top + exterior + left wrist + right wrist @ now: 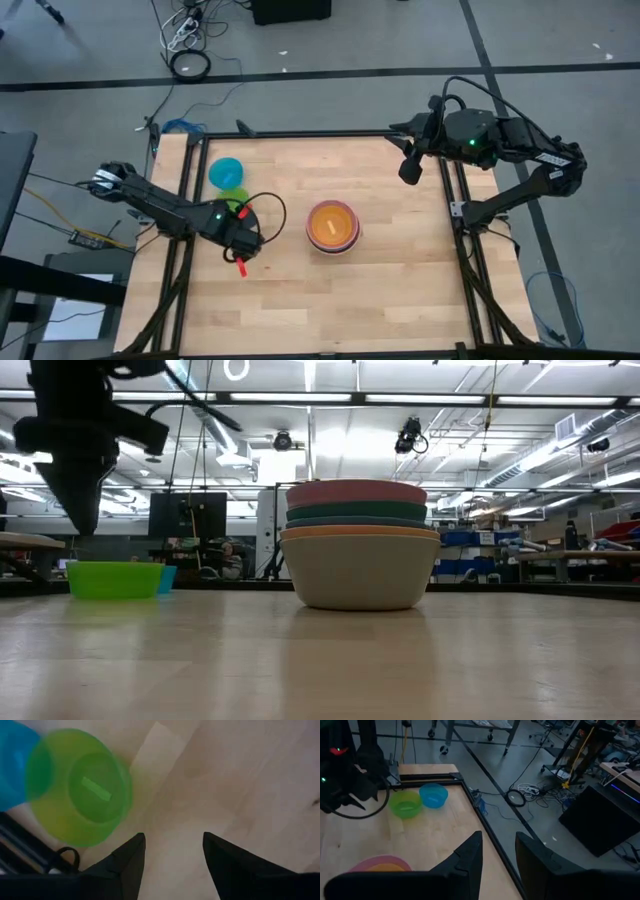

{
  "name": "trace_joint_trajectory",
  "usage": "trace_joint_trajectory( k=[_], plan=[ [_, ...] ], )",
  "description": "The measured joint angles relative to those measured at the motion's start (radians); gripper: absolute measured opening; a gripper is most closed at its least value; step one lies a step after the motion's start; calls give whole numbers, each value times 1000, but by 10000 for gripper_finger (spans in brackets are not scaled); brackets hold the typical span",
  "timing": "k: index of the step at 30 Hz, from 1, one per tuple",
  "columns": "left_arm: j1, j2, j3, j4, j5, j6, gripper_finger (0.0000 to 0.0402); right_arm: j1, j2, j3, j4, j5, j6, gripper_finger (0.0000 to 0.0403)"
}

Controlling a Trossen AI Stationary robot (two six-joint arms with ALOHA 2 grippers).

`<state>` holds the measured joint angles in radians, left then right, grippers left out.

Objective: Nest bowls inside each other
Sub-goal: Stack the light green bowl on top of the yellow bowl

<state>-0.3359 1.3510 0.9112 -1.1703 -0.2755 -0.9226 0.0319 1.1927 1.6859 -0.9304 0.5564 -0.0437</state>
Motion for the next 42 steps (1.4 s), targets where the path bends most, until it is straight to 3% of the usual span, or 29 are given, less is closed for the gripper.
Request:
trace_joint_trajectory(
  k=[3, 14, 22, 27, 31, 37, 42],
  plan=[
    [9, 0, -43, 35, -3, 22, 207, 0, 0, 0, 1, 0, 6, 103],
    [32, 0, -83, 34, -180, 60, 207, 0, 0, 0, 1, 0, 15, 103],
    [86, 0, -153, 87, -174, 113, 207, -2, 0, 0, 10, 0, 15, 103],
    [121, 0, -209, 225, -98, 170, 198, -2, 0, 0, 10, 0, 16, 103],
    [140, 0, -235, 263, -53, 182, 154, -2, 0, 0, 10, 0, 20, 103],
    [142, 0, -235, 304, 10, 202, 18, -2, 0, 0, 10, 1, 23, 103],
    [142, 1, -171, 314, 25, 225, 7, -2, 0, 0, 13, 1, 23, 103]
  ],
)
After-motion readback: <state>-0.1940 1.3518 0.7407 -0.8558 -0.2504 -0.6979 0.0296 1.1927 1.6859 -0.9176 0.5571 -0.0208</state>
